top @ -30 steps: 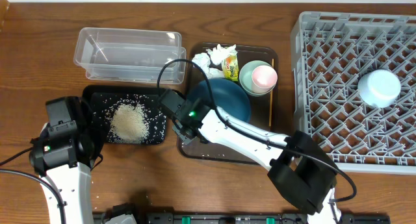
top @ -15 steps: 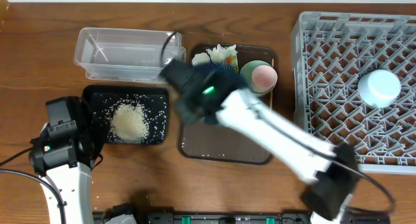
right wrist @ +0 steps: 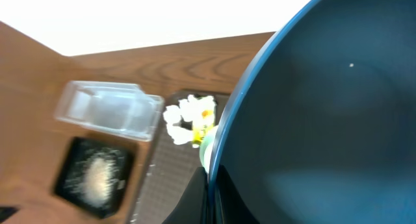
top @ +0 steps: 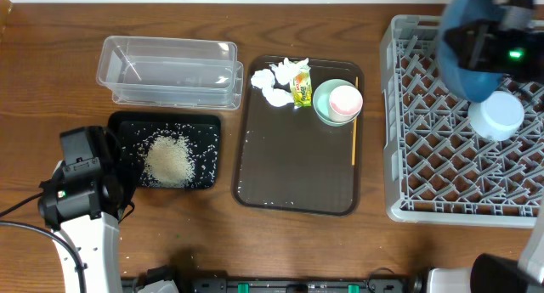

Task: Sort waste into correct bins and load items into the dishwasher rack
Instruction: 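Lift the blue bowl with the right gripper and carry it to the rack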

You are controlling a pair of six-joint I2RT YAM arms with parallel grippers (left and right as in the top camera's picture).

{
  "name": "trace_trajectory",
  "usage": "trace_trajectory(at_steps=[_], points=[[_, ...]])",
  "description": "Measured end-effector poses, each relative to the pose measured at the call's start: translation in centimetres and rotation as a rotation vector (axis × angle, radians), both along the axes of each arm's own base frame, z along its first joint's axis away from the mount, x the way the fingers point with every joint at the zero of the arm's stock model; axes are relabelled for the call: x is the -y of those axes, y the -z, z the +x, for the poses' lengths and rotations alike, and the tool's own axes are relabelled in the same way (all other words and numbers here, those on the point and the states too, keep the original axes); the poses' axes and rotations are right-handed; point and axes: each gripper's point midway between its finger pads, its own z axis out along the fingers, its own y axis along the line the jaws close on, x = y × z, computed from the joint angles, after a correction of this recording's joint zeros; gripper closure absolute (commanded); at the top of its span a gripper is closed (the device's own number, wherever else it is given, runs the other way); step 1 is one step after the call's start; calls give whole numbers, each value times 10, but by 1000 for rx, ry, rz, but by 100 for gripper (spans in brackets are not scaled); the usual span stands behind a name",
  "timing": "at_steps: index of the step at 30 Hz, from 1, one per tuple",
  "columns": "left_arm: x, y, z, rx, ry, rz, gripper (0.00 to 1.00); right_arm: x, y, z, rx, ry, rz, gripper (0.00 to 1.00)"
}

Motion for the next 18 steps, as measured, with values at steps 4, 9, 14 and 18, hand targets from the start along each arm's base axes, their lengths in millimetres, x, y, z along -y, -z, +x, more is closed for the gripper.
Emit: trace_trajectory(at_steps=[4,9,14,18], points=[[0,0,0,0,0,0,3,23,25,-6,-60,-29,160,99],[0,0,0,0,0,0,3,47,67,-21,-188,14,359,99],[0,0,0,0,0,0,3,66,89,-37,-247,74,479,99],[0,0,0,0,0,0,3,68,108,-49,-302,98,565,99]])
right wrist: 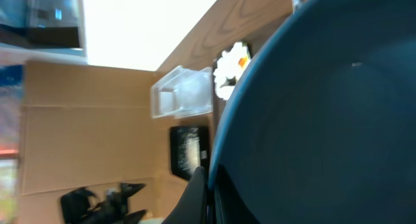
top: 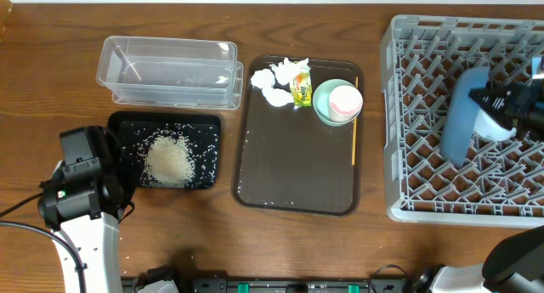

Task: Sort waste into correct bins and load items into the dishwasher rack
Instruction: 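Lift the blue bowl with the right gripper and carry it to the rack, then lower the blue bowl into the rack's lower right and release it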

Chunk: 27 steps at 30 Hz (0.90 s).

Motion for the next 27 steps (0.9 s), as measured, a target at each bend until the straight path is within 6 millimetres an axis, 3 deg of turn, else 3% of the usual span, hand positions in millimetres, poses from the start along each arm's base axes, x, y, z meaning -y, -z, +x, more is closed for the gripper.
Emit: trace_trajectory(at_steps=[16,27], points=[[0,0,0,0,0,0,3,2,0,-14,19,9,84,99],[0,0,0,0,0,0,3,1,-5,-9,102,-14,77,99]])
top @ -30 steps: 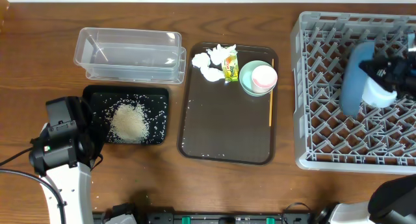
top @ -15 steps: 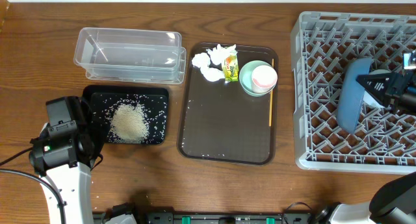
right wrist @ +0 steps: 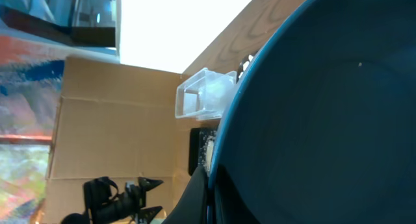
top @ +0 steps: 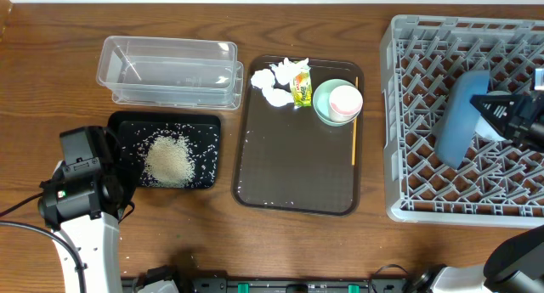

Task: Sort waste into correct bins and load items into the dishwasher rack
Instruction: 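Lower the blue bowl into the rack's lower right and release it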

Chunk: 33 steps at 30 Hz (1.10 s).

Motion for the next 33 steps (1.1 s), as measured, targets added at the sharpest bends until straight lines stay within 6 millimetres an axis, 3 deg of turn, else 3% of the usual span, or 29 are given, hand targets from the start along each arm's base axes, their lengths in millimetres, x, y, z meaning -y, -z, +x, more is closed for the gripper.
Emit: trace_trajectory(at_steps=[6,21,33], points=[[0,0,0,0,0,0,3,6,9,-2,-37,12,-41,99],[0,0,0,0,0,0,3,23,8,-14,-84,83,-9,99],[0,0,0,0,0,0,3,62,14,-28,-163,229,-40,99]])
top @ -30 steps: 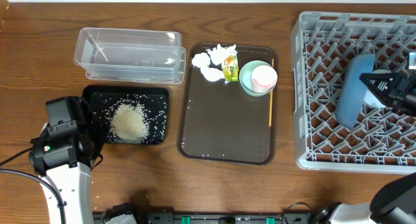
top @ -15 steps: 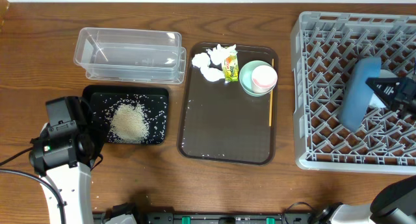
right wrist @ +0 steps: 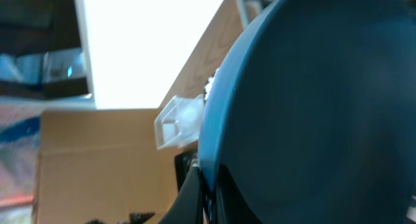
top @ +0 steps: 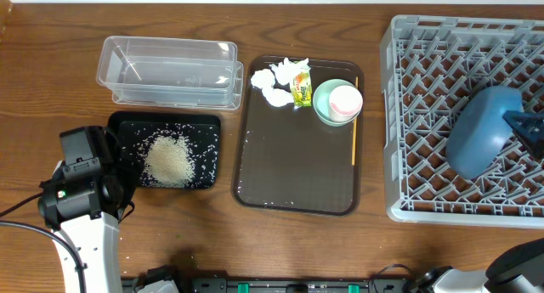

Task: Sort waste into correct bins and load items into the dishwasher rack
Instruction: 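Lower the blue bowl into the rack's lower right and release it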

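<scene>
A blue bowl (top: 481, 133) stands tilted on its edge among the pegs of the grey dishwasher rack (top: 410, 115), at its right side. My right gripper (top: 529, 130) reaches in from the right edge and is shut on the bowl's rim. In the right wrist view the bowl (right wrist: 318, 107) fills most of the frame, with the gripper (right wrist: 209, 180) pinching its rim. On the brown tray (top: 293, 178) lie crumpled white paper (top: 272, 81), a yellow wrapper (top: 300, 89), a green bowl (top: 325, 108) holding a pink cup (top: 345, 99), and a thin yellow stick (top: 354, 132). My left arm (top: 83, 178) rests at the lower left.
A clear plastic bin (top: 170, 68) stands at the back left. In front of it sits a black bin (top: 204, 127) with a heap of rice (top: 168, 160). The rack's walls rise along the table's right side.
The blue bowl has shifted a little to the right in the rack and leans over more. My right gripper sits farther right, still shut on the rim. Nothing on the left has moved.
At first my right gripper held the blue bowl high over the rack's back right, above a white cup. Then the bowl stood on edge low in the rack's right part, covering the cup. Now it leans farther right, still held.
</scene>
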You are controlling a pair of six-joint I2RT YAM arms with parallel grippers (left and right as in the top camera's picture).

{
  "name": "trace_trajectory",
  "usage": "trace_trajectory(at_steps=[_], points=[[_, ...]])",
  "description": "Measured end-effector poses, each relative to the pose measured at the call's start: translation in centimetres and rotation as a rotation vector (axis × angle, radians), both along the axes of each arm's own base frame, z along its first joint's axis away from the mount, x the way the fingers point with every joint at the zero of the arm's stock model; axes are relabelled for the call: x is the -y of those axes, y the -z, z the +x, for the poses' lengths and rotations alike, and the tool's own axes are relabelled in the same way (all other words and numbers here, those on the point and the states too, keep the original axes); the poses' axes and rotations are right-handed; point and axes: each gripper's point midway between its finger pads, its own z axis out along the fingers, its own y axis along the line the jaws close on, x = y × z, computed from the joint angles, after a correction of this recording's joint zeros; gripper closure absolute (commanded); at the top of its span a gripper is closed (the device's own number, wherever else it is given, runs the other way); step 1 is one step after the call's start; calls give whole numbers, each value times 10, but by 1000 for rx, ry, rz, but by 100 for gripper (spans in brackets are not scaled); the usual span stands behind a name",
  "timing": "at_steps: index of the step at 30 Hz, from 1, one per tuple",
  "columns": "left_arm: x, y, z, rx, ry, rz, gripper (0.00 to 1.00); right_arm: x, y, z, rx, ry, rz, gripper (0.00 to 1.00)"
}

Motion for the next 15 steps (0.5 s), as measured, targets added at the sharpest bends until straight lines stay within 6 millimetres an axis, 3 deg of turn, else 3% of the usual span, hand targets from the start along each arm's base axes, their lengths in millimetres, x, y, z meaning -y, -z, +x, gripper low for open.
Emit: trace_trajectory(at_steps=[3,5,8,15], points=[[0,0,0,0,0,0,3,10,2,-2,-34,44,-4,98],[0,0,0,0,0,0,3,14,4,-1,-59,65,-6,88],[0,0,0,0,0,0,3,23,12,-4,-123,103,-39,82],[0,0,0,0,0,0,3,41,19,-13,-214,194,-77,81]])
